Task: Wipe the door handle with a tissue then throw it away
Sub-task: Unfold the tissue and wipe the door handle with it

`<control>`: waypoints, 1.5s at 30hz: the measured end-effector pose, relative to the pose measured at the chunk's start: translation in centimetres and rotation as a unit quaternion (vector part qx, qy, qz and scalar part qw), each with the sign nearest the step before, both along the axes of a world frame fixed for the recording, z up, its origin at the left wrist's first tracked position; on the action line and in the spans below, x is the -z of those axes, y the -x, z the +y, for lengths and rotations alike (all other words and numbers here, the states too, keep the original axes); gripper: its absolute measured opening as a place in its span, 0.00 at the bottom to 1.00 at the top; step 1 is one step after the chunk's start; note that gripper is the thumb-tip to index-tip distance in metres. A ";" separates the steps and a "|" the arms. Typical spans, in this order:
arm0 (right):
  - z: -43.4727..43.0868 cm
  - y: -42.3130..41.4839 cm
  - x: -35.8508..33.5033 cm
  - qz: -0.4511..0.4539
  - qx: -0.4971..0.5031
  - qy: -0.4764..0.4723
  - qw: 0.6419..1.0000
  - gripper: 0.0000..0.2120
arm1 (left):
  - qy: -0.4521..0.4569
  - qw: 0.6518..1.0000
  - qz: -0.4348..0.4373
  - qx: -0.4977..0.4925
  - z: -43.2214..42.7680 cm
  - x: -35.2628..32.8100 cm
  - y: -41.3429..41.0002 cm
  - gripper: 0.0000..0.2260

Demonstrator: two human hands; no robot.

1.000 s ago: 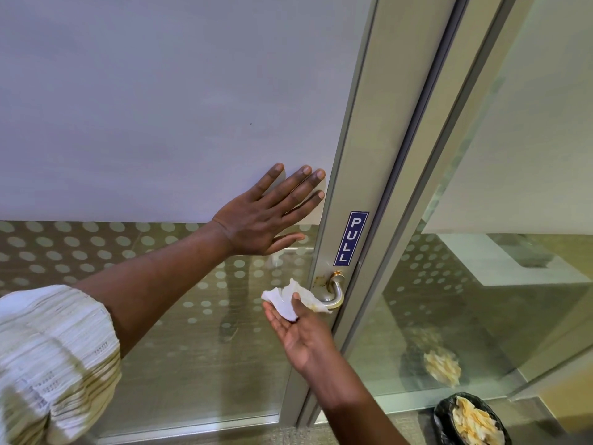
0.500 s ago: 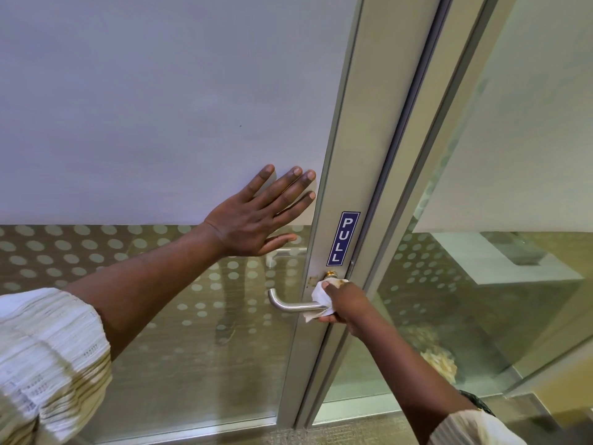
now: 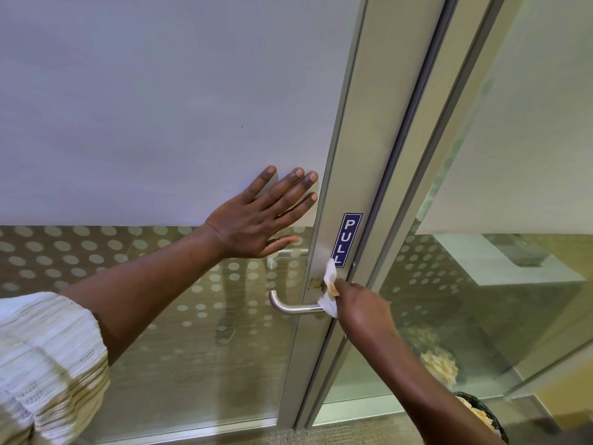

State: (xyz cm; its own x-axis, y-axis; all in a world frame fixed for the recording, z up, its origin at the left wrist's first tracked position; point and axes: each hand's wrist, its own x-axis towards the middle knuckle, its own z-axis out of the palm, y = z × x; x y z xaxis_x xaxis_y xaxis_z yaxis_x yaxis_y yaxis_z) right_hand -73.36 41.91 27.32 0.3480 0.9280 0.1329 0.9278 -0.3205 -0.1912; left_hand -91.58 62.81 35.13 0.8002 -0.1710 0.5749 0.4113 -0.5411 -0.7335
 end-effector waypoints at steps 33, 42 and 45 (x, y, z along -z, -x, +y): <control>1.0 -1.2 2.6 0.019 -0.106 -0.176 0.979 0.19 | -0.006 1.000 -0.008 0.007 0.2 0.2 0.0 0.37; 0.7 -2.2 3.4 0.026 -0.129 -0.183 0.974 0.20 | -0.008 1.000 -0.005 0.002 0.1 0.1 0.1 0.37; 0.4 -1.6 4.3 0.113 -0.061 -0.239 0.962 0.26 | -0.010 1.000 -0.003 -0.001 0.1 0.2 0.1 0.37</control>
State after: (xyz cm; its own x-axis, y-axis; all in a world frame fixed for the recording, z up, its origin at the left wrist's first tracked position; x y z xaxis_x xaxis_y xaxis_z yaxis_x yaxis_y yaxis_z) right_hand -71.76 42.35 23.05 0.3107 0.8153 0.4887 0.8699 -0.0366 -0.4919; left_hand -91.68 62.89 34.95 0.7973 -0.1812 0.5757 0.4159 -0.5263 -0.7416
